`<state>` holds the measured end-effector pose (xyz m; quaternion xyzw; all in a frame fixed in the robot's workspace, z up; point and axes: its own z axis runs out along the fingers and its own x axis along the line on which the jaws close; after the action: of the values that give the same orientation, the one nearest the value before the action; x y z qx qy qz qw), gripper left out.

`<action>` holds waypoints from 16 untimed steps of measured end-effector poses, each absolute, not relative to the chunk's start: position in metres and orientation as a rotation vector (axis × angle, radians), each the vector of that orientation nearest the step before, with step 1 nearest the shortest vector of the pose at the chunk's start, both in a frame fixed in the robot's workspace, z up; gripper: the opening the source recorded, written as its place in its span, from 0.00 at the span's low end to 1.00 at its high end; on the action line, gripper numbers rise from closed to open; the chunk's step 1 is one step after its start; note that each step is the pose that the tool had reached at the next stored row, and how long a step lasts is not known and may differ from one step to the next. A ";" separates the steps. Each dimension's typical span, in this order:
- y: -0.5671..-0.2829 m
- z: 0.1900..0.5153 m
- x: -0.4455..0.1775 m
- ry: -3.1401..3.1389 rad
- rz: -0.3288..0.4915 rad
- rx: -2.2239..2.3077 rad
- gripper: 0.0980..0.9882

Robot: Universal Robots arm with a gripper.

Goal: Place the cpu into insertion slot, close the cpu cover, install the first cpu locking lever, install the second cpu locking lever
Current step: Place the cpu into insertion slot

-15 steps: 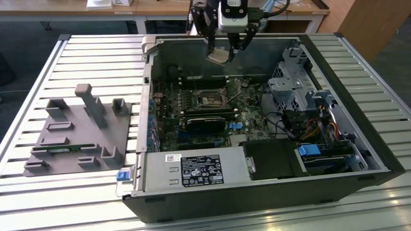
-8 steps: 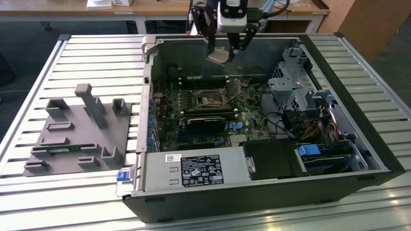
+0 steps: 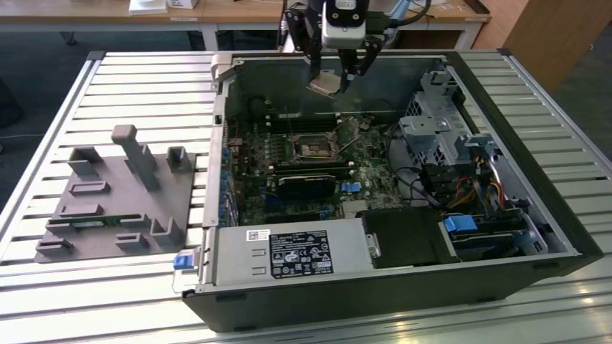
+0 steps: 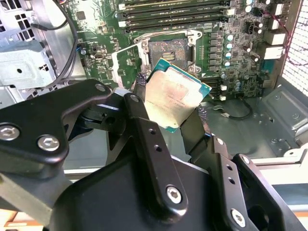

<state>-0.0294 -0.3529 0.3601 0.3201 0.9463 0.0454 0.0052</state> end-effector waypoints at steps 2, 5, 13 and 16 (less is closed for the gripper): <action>-0.353 0.360 -0.029 2.960 0.142 1.010 0.49; -0.353 0.360 -0.029 2.956 0.142 1.022 0.49; -0.353 0.360 -0.029 2.944 0.142 1.052 0.49; -0.353 0.360 -0.029 2.940 0.142 1.063 0.49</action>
<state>-0.0294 -0.3529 0.3599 0.3397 0.9394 0.0454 0.0061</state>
